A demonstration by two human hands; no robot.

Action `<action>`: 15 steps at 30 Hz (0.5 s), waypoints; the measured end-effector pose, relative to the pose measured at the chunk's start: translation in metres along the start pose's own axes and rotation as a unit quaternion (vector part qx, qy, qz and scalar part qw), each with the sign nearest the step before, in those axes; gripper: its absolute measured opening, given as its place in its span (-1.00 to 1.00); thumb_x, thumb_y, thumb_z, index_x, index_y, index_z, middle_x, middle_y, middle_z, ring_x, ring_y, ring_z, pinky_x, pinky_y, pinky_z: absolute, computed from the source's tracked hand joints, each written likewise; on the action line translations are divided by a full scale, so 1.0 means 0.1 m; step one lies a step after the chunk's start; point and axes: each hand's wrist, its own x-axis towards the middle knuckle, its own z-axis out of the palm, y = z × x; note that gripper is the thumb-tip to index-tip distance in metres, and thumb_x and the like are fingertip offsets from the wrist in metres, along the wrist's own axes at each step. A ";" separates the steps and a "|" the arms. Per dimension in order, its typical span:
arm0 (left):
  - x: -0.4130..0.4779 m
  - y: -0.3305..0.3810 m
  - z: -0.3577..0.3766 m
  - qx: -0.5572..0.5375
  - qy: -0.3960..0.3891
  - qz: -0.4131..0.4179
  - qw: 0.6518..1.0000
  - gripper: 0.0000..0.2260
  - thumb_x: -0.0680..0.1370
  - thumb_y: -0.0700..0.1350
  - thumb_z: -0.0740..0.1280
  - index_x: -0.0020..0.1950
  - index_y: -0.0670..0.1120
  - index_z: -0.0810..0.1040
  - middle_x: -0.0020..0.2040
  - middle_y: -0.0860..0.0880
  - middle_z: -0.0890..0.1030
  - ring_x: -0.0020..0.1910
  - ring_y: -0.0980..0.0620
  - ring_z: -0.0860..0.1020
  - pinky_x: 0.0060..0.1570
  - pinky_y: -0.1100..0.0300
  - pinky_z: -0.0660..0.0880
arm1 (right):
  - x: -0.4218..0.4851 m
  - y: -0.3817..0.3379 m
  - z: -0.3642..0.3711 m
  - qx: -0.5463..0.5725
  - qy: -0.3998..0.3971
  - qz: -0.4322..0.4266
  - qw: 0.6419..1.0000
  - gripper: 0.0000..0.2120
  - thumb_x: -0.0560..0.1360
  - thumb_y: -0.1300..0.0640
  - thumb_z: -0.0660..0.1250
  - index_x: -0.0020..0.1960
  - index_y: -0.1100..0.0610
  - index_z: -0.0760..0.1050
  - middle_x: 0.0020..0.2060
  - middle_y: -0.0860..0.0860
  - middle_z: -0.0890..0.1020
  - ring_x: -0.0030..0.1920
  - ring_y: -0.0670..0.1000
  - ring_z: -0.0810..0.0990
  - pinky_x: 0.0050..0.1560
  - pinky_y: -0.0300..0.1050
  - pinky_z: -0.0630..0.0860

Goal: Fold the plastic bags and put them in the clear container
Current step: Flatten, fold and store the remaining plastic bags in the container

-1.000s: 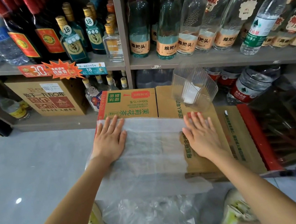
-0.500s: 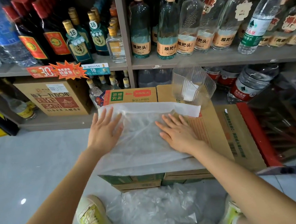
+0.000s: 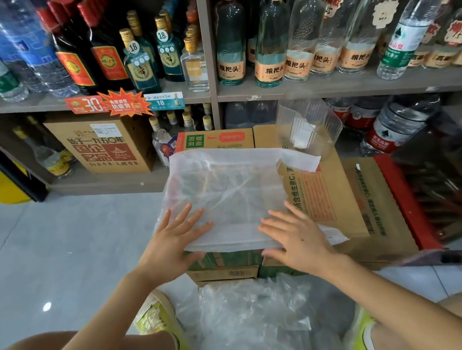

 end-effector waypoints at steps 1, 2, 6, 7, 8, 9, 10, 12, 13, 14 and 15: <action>0.01 -0.02 -0.01 -0.036 0.004 -0.018 0.999 -0.42 0.54 0.36 0.03 0.47 0.11 0.31 0.48 0.06 0.24 0.52 -0.04 0.09 0.51 -0.10 -0.04 | 0.00 0.04 -0.01 0.000 0.052 -0.010 0.999 -0.77 0.44 -0.02 0.40 0.01 0.09 0.68 -0.02 -0.02 0.70 0.04 0.03 0.67 0.25 0.20 0.37; 0.03 -0.03 -0.03 -0.084 0.011 -0.046 0.995 -0.41 0.54 0.40 -0.04 0.44 0.12 0.33 0.47 0.08 0.26 0.52 -0.02 0.09 0.51 -0.11 0.03 | 0.03 0.06 -0.07 0.010 0.091 -0.002 0.996 -0.81 0.35 0.13 0.53 -0.04 0.10 0.69 -0.07 0.00 0.71 -0.03 0.03 0.69 0.18 0.20 0.41; 0.13 0.03 -0.10 -0.179 0.007 -0.139 0.974 -0.48 0.49 0.38 0.03 0.38 0.21 0.32 0.41 0.20 0.25 0.49 0.16 0.07 0.50 0.10 0.10 | 0.26 0.18 -0.37 0.027 0.193 -0.002 0.981 -0.69 0.22 0.28 0.60 -0.05 0.13 0.69 -0.07 0.04 0.71 -0.06 0.09 0.70 0.11 0.19 0.49; 0.13 0.05 -0.10 -0.176 0.007 -0.141 0.974 -0.42 0.47 0.43 0.00 0.39 0.19 0.33 0.40 0.21 0.24 0.48 0.17 0.07 0.47 0.16 0.09 | 0.29 0.21 -0.40 0.019 0.197 -0.012 0.980 -0.69 0.23 0.28 0.59 -0.04 0.13 0.69 -0.05 0.05 0.71 -0.03 0.10 0.69 0.15 0.18 0.46; 0.11 0.07 -0.08 -0.165 0.004 -0.137 0.977 -0.32 0.44 0.49 -0.07 0.42 0.17 0.34 0.41 0.21 0.24 0.48 0.17 0.08 0.45 0.19 0.07 | 0.29 0.27 -0.39 0.005 0.187 -0.022 0.982 -0.68 0.24 0.28 0.59 -0.03 0.13 0.69 -0.02 0.05 0.70 0.00 0.11 0.68 0.18 0.17 0.43; 0.09 0.08 -0.06 -0.145 -0.006 -0.127 0.981 -0.24 0.43 0.51 -0.15 0.44 0.13 0.33 0.42 0.19 0.22 0.50 0.12 0.08 0.45 0.20 0.04 | 0.24 0.34 -0.35 -0.015 0.161 -0.028 0.986 -0.64 0.23 0.30 0.59 0.00 0.12 0.68 0.01 0.05 0.69 0.03 0.13 0.67 0.21 0.18 0.40; 0.07 0.09 -0.01 -0.119 -0.016 -0.112 0.986 -0.22 0.44 0.50 -0.21 0.46 0.10 0.30 0.44 0.15 0.21 0.51 0.05 0.10 0.45 0.16 0.01 | 0.17 0.40 -0.29 -0.028 0.117 -0.035 0.992 -0.56 0.21 0.37 0.59 0.04 0.11 0.67 0.05 0.05 0.67 0.07 0.13 0.66 0.24 0.20 0.36; 0.01 0.09 0.05 -0.073 -0.026 -0.088 0.993 -0.30 0.50 0.44 -0.24 0.47 0.08 0.23 0.46 0.07 0.22 0.52 -0.10 0.16 0.48 0.06 -0.03 | -0.03 0.51 -0.18 -0.012 -0.009 -0.020 1.000 -0.35 0.24 0.51 0.48 0.25 0.07 0.54 0.23 0.00 0.56 0.26 0.09 0.54 0.39 0.19 0.12; -0.01 0.10 0.06 -0.058 -0.026 -0.086 0.994 -0.33 0.52 0.42 -0.24 0.46 0.10 0.22 0.47 0.05 0.23 0.52 -0.12 0.18 0.49 0.03 -0.05 | -0.13 0.53 -0.17 0.005 -0.068 0.007 0.998 -0.30 0.34 0.51 0.37 0.36 0.01 0.40 0.35 -0.07 0.42 0.40 0.01 0.38 0.45 0.08 -0.08; -0.02 0.12 0.06 -0.047 -0.027 -0.090 0.994 -0.31 0.51 0.44 -0.24 0.46 0.12 0.24 0.48 0.05 0.24 0.52 -0.09 0.17 0.50 0.03 -0.09 | -0.23 0.55 -0.15 0.020 -0.111 0.036 0.993 -0.33 0.44 0.44 0.27 0.44 -0.05 0.27 0.42 -0.16 0.24 0.49 -0.07 0.19 0.46 -0.06 -0.25; -0.02 0.14 0.04 -0.042 -0.027 -0.096 0.994 -0.28 0.48 0.46 -0.25 0.45 0.13 0.30 0.48 0.07 0.25 0.53 -0.05 0.15 0.50 0.04 -0.14 | -0.29 0.57 -0.13 0.044 -0.130 0.063 0.988 -0.39 0.51 0.34 0.19 0.47 -0.08 0.20 0.44 -0.21 0.13 0.52 -0.11 0.06 0.45 -0.12 -0.33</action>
